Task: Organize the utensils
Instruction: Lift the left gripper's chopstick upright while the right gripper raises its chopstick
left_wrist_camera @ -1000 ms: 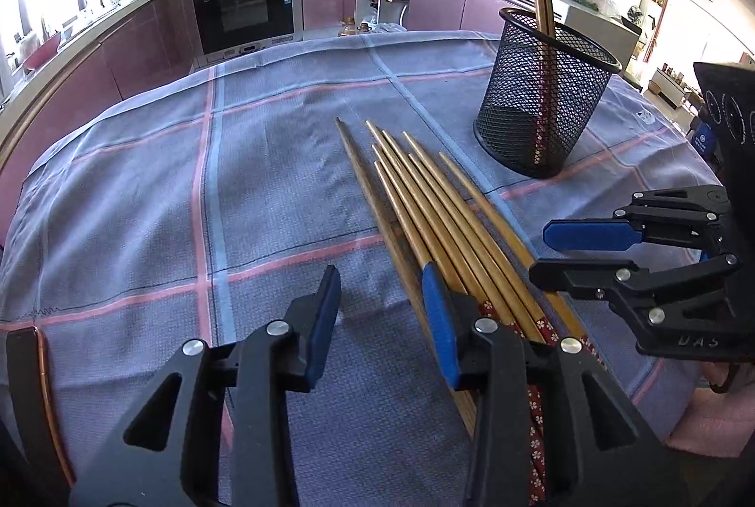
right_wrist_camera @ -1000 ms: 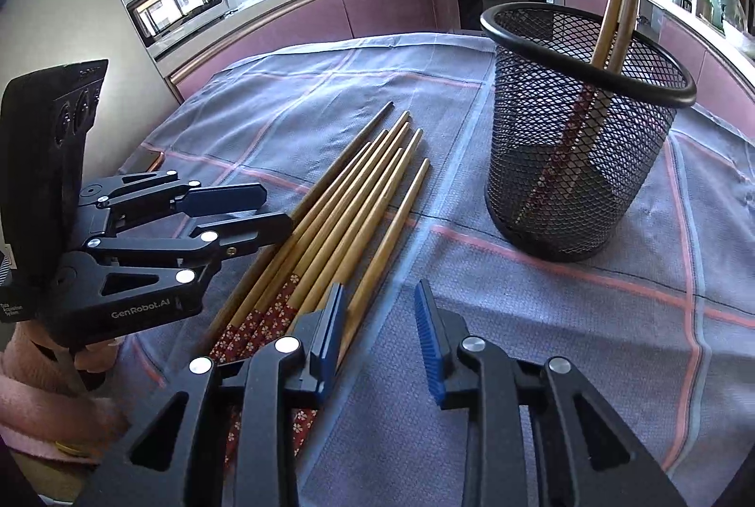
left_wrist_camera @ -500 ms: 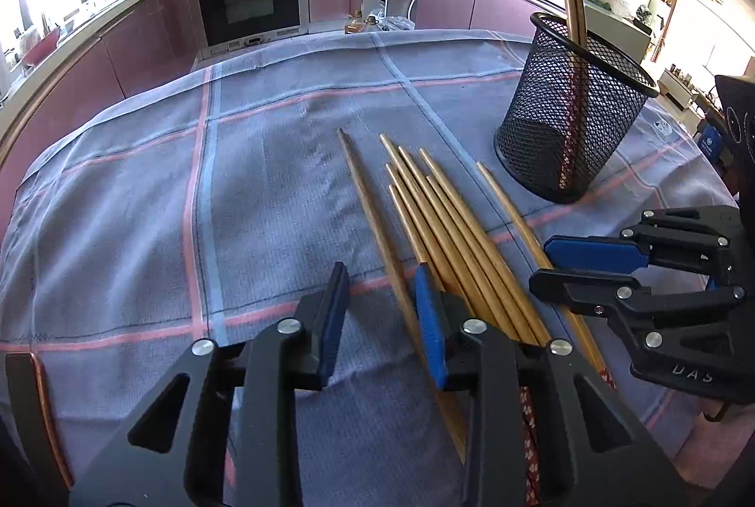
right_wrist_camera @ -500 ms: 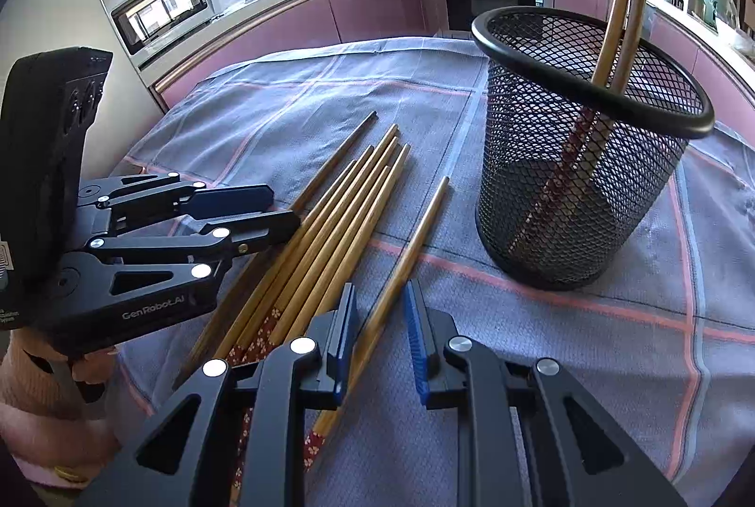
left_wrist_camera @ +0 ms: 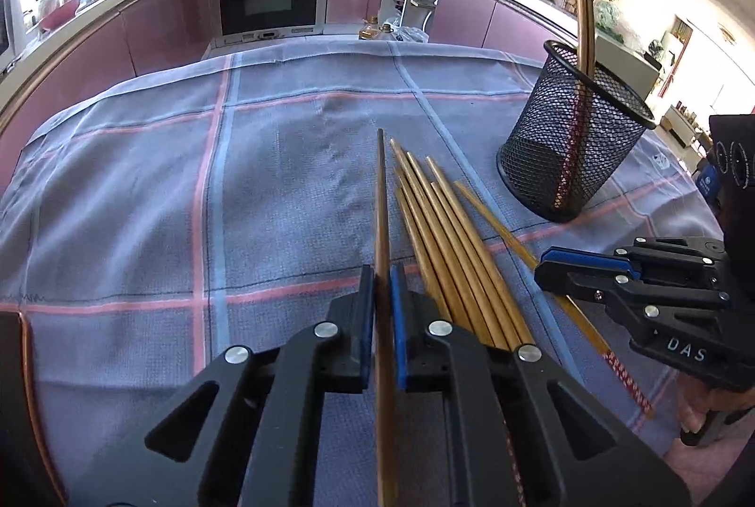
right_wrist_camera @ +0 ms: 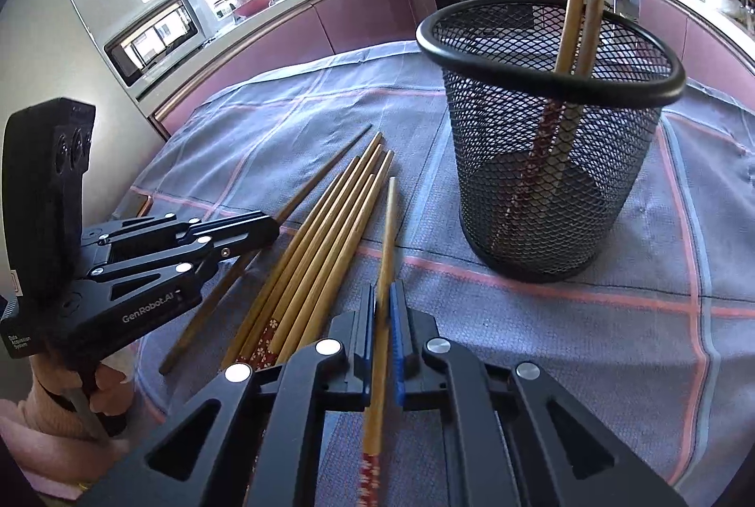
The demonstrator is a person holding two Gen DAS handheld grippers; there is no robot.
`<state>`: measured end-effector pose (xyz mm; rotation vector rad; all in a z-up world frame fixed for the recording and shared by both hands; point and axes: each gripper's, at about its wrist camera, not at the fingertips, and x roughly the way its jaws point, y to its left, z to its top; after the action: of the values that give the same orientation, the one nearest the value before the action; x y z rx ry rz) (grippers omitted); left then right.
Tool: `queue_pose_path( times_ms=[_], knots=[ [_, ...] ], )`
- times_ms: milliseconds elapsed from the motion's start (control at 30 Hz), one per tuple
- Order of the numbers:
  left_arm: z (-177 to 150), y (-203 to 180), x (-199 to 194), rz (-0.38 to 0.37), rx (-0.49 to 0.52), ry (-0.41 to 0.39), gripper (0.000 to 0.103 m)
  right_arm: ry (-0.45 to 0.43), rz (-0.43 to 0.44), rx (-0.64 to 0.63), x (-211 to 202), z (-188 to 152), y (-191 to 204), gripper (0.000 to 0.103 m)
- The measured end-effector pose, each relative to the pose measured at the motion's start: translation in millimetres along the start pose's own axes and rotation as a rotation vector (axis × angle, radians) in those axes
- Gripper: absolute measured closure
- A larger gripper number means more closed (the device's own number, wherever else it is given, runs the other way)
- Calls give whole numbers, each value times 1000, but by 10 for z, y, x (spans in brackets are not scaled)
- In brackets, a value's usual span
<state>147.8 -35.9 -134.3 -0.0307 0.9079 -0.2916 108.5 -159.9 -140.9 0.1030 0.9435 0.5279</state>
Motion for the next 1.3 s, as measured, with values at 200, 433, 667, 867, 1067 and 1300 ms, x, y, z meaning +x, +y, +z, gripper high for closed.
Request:
queue_pose_path(
  times_ms=[200,433,667,867,1067,1300],
  knots=[
    [-113,-46,-137,-39,24,2,95,-21,44,-31,-92,7,65,99],
    [-247,-75,-125,-47,46,35,95,-1,27,-49,-30,22,115,95],
    [-250,-101,-82,-47,88,46,92,13,-89,-97,5,-12,111,86],
    [-177,-91,-22,-50,93,45,90,11,-102,-114,59,-24,117,96],
    [-153,-61,0,-45,77,44,95,-22,-19,-65,-57,-11,46,98],
    [-145,-48,14,-51,78,48,95,6,26,-107,21,26,142,98]
  ],
)
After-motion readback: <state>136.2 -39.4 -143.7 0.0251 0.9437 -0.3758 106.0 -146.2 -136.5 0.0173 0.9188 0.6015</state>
